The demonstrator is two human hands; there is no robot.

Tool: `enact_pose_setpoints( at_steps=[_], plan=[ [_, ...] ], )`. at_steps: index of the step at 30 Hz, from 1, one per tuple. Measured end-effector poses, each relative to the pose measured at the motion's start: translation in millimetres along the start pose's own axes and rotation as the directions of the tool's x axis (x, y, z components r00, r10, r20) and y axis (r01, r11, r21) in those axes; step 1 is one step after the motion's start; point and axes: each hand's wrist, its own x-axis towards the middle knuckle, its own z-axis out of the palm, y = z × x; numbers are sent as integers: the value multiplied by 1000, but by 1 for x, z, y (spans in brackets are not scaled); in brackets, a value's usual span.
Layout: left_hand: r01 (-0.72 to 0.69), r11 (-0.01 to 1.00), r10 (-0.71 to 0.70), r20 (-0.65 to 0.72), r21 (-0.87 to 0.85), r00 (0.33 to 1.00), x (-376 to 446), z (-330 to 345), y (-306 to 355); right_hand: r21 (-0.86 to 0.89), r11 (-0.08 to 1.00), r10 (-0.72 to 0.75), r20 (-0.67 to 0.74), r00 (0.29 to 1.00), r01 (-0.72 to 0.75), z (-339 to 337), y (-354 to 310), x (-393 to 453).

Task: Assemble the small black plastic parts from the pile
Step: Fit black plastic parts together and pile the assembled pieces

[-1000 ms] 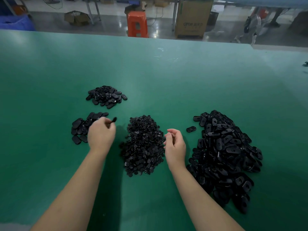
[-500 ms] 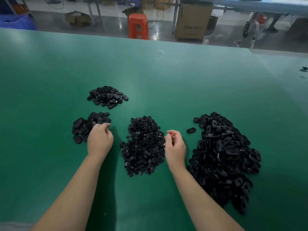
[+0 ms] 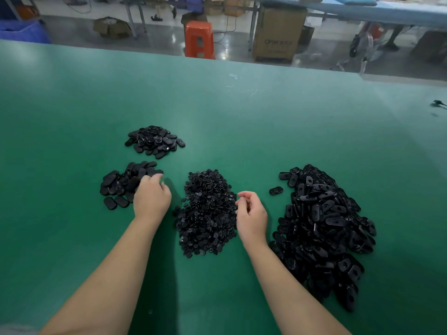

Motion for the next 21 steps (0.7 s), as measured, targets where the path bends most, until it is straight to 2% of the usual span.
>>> enact_pose_setpoints(
  at_steps=[2, 6, 9, 12, 13, 15, 16, 18, 20, 21],
  plan=[
    [-86, 990, 85, -13, -111, 996, -10, 7, 7, -33, 999, -15, -8, 1000, 14, 1, -1, 0],
    [-209, 972, 208, -20, -111, 978, -29, 22, 4, -89, 995, -37, -5, 999, 36, 1, -3, 0],
    [-231, 964, 229, -25, -134, 973, -28, 24, -1, -96, 995, 7, 47, 999, -3, -2, -7, 4],
    [-241, 962, 242, -12, -130, 970, -26, 23, -2, 9, 996, 86, 143, 986, -88, -16, -13, 16],
    [-240, 962, 241, -8, -130, 971, -25, 24, -2, -9, 997, 80, 158, 984, -80, -23, -15, 22],
    [-237, 964, 239, 1, -123, 971, -25, 24, -2, -192, 981, 20, 181, 983, 15, -37, -17, 37],
    [-233, 965, 236, 6, -120, 972, -25, 24, -2, -347, 934, -14, 200, 980, 85, -44, -19, 45],
    [-227, 968, 229, 12, -111, 973, -23, 23, -3, -668, 715, -47, 247, 968, 205, -57, -21, 61],
    [-220, 969, 223, 19, -113, 975, -23, 24, -3, -834, 480, -20, 300, 954, 272, -68, -22, 73],
    [-215, 970, 218, 21, -117, 976, -23, 23, -3, -869, 399, 6, 322, 947, 293, -71, -23, 76]
  ],
)
